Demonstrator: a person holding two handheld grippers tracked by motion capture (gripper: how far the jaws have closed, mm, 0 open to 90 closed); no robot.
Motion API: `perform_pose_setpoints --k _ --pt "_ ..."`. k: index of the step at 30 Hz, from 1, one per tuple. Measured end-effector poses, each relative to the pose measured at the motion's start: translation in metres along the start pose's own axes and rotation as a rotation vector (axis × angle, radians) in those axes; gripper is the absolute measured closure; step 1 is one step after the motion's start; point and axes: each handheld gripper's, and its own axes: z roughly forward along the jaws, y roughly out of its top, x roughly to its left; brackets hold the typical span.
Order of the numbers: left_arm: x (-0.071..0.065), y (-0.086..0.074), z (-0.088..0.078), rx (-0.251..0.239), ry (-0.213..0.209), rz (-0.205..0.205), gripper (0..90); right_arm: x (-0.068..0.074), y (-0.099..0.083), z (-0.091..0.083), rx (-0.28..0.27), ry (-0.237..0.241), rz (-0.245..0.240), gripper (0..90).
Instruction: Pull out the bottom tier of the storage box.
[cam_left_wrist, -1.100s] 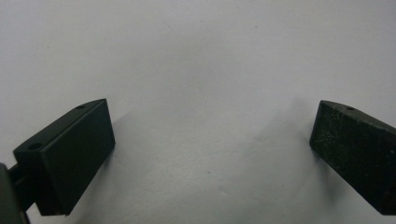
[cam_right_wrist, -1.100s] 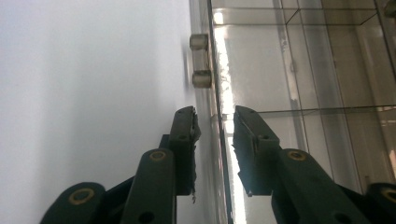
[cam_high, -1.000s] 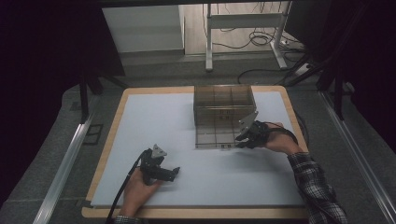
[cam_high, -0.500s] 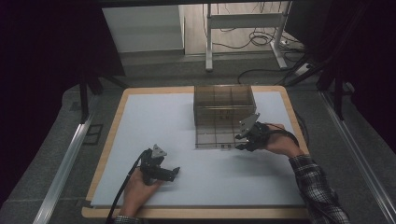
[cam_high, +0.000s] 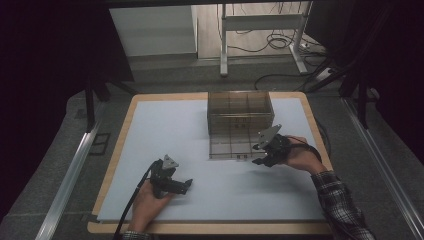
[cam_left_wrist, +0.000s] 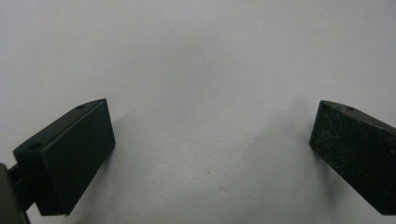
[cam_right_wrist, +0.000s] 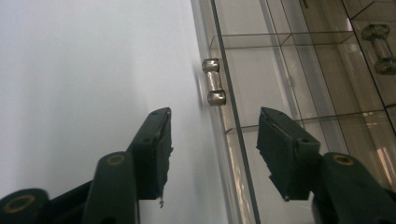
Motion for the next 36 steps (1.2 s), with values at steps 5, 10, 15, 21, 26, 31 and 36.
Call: perform_pose_setpoints --k 5,10,15,21,26,31,36 --pt "0.0 0.0 0.0 0.0 0.0 0.0 0.0 0.003 -0.002 -0.001 -0.013 -0.025 0.026 36.8" --pt "0.0 0.0 0.0 0.0 0.0 0.0 0.0 0.008 -0.004 -0.001 -0.009 -0.041 0.037 32.9" --pt "0.0 0.0 0.0 0.0 0.0 0.0 0.0 0.013 -0.007 -0.001 -0.022 -0.058 0.08 27.0" --pt "0.0 0.0 0.0 0.0 0.0 0.0 0.0 0.019 -0.012 -0.004 -0.036 -0.084 0.116 20.4" --pt "0.0 0.0 0.0 0.0 0.0 0.0 0.0 0.024 -0.014 -0.006 -0.047 -0.096 0.155 16.0" --pt "0.0 0.0 0.0 0.0 0.0 0.0 0.0 0.028 -0.017 -0.009 -0.054 -0.101 0.176 13.5" --pt "0.0 0.0 0.0 0.0 0.001 0.0 0.0 0.037 -0.019 -0.012 -0.053 -0.116 0.185 9.4"
